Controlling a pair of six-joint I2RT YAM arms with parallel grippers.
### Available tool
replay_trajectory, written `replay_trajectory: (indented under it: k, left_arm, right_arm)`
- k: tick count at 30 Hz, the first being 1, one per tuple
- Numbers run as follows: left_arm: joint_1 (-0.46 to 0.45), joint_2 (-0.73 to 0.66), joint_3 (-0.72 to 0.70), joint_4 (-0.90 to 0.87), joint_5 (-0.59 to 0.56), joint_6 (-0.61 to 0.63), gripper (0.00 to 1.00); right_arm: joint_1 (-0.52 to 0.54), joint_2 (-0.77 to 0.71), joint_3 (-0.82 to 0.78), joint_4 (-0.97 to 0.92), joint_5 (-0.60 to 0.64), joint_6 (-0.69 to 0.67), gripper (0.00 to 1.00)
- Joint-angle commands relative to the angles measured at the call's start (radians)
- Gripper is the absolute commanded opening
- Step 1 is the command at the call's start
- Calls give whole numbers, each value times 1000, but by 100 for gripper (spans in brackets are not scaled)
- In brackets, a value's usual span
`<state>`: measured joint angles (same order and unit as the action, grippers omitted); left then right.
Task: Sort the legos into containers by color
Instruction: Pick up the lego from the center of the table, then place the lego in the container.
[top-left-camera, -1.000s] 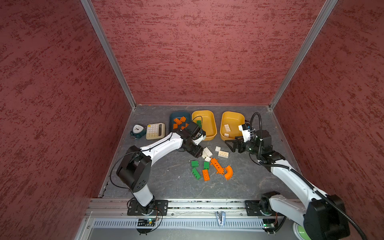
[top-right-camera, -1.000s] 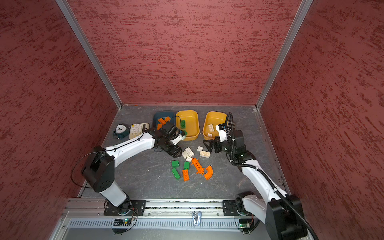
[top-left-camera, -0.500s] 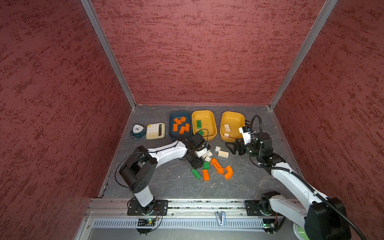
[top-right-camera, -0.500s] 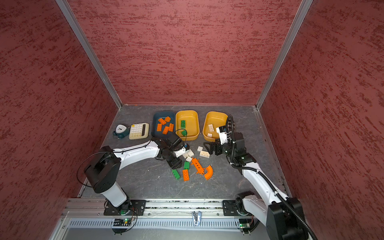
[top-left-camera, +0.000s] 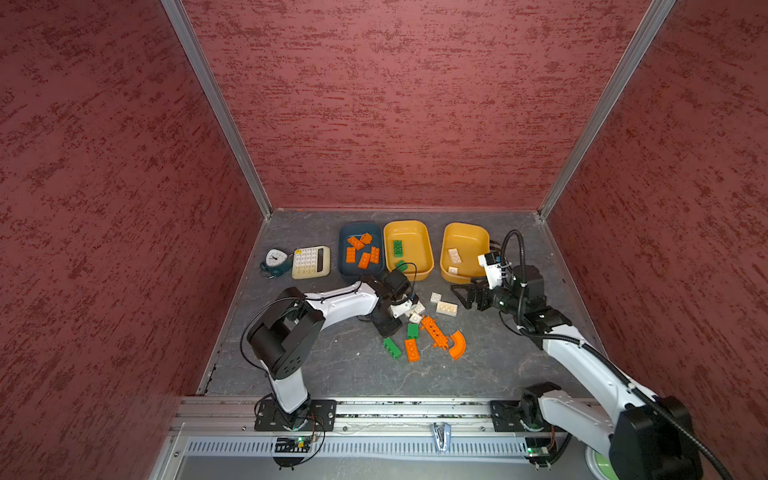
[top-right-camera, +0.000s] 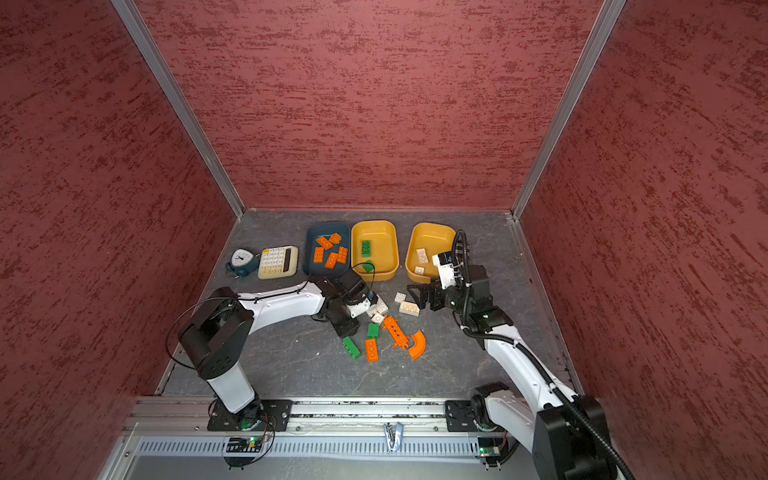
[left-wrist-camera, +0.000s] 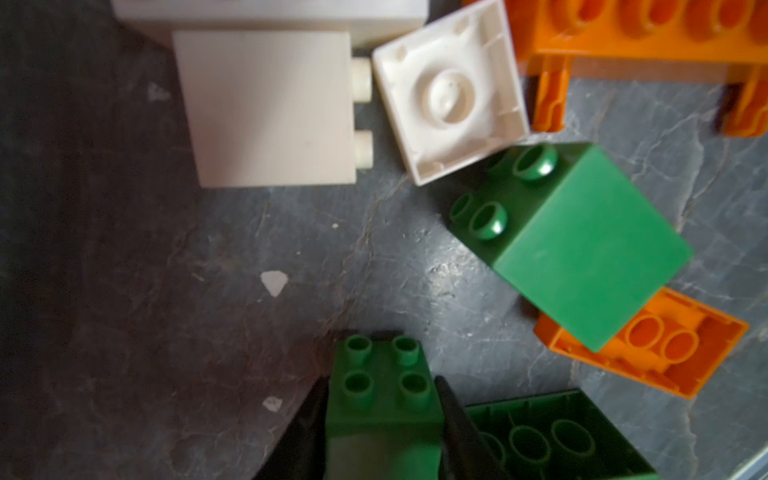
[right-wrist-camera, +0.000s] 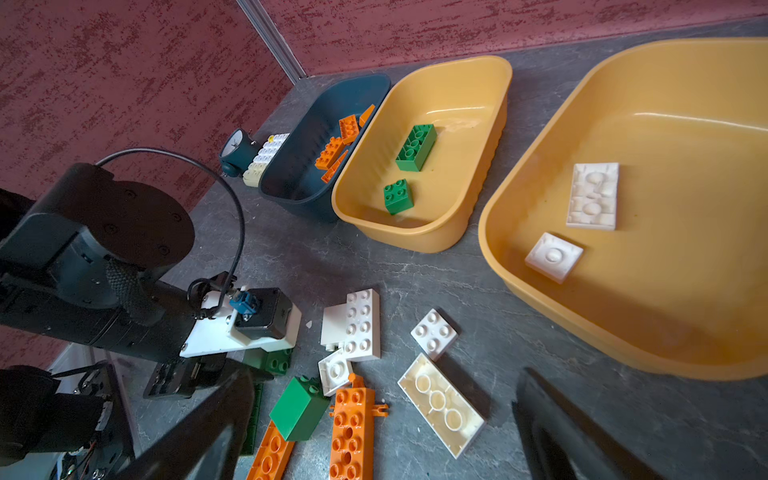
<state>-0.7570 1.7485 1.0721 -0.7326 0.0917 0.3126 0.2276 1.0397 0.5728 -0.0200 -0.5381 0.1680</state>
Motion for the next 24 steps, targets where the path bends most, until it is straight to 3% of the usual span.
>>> replay_trajectory:
  k: [1, 12, 24]
  left_arm:
    - [-2, 1, 8, -25, -8, 8, 23]
    - [109, -42, 226, -96, 74, -9, 21]
    - [232, 205, 629, -34, 85, -58, 19]
  right_arm:
    - [4, -10, -4, 9, 2, -12, 99]
    - [3, 11, 23, 20, 23, -9, 99]
    - [3, 37, 55, 16, 39, -16, 99]
